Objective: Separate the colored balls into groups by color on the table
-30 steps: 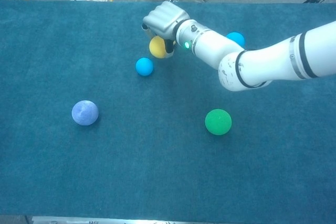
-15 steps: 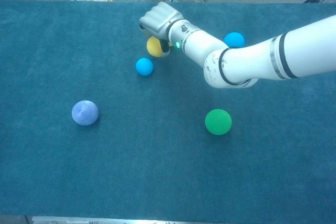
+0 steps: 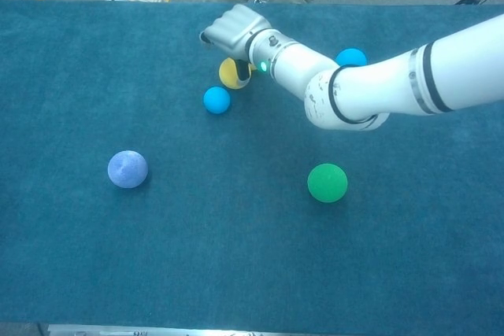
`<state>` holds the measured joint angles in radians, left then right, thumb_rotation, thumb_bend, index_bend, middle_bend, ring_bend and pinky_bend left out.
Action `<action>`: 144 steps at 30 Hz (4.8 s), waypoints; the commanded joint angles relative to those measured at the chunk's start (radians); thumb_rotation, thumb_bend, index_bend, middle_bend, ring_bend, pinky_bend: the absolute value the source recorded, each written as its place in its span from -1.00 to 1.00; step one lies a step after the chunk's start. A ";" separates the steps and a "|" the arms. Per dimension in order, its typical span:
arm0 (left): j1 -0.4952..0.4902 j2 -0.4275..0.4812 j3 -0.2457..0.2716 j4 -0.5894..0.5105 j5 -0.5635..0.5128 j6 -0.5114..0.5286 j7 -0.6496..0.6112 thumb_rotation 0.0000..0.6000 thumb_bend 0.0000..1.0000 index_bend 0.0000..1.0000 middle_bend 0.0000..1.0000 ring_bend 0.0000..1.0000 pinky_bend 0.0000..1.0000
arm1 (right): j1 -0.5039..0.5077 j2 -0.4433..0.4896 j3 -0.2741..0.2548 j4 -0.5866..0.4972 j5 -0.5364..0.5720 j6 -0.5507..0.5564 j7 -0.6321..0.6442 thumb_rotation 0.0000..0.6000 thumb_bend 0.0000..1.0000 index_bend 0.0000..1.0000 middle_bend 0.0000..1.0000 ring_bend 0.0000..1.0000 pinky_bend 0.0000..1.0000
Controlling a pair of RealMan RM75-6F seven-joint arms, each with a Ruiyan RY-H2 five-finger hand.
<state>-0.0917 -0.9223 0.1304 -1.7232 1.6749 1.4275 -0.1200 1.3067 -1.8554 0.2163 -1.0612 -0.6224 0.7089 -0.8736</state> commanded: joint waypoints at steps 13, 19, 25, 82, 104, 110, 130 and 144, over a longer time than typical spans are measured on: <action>-0.002 -0.002 -0.001 -0.003 0.006 -0.011 0.004 1.00 -0.35 -0.62 -0.76 -0.73 -0.61 | -0.019 0.140 -0.061 -0.272 -0.133 -0.004 0.093 1.00 -0.71 -0.55 -0.31 -0.70 -0.54; 0.010 0.000 0.003 0.002 0.005 0.003 -0.005 1.00 -0.35 -0.62 -0.76 -0.73 -0.61 | 0.005 0.100 -0.076 -0.244 -0.124 0.007 0.080 1.00 -0.71 -0.55 -0.31 -0.70 -0.54; 0.014 0.000 0.003 0.009 0.005 0.007 -0.015 1.00 -0.35 -0.62 -0.76 -0.73 -0.61 | 0.025 0.062 -0.091 -0.195 -0.116 0.021 0.052 1.00 -0.71 -0.55 -0.31 -0.69 -0.54; 0.019 -0.002 0.011 0.012 0.014 -0.004 -0.030 1.00 -0.35 -0.62 -0.76 -0.73 -0.62 | -0.018 0.105 -0.155 -0.251 -0.120 0.041 0.075 1.00 -0.71 -0.55 -0.29 -0.69 -0.54; 0.011 -0.007 0.012 0.012 0.018 -0.015 -0.028 1.00 -0.35 -0.62 -0.77 -0.73 -0.62 | -0.117 0.303 -0.213 -0.501 -0.269 0.120 0.111 1.00 -0.72 -0.55 -0.29 -0.69 -0.54; 0.022 -0.001 0.015 0.013 0.015 -0.003 -0.031 1.00 -0.35 -0.62 -0.77 -0.73 -0.62 | -0.090 0.220 -0.190 -0.417 -0.242 0.111 0.073 1.00 -0.72 -0.55 -0.29 -0.70 -0.54; 0.034 0.003 0.018 0.023 0.013 0.007 -0.049 1.00 -0.35 -0.62 -0.77 -0.73 -0.63 | -0.050 0.063 -0.171 -0.207 -0.173 0.063 0.008 1.00 -0.72 -0.54 -0.29 -0.70 -0.54; 0.033 -0.001 0.016 0.035 0.019 0.010 -0.066 1.00 -0.35 -0.62 -0.77 -0.73 -0.64 | -0.085 0.061 -0.177 -0.197 -0.266 0.076 0.058 1.00 -0.71 -0.18 0.05 -0.58 -0.54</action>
<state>-0.0584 -0.9231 0.1467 -1.6878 1.6936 1.4375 -0.1857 1.2263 -1.7990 0.0393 -1.2522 -0.8800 0.7842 -0.8223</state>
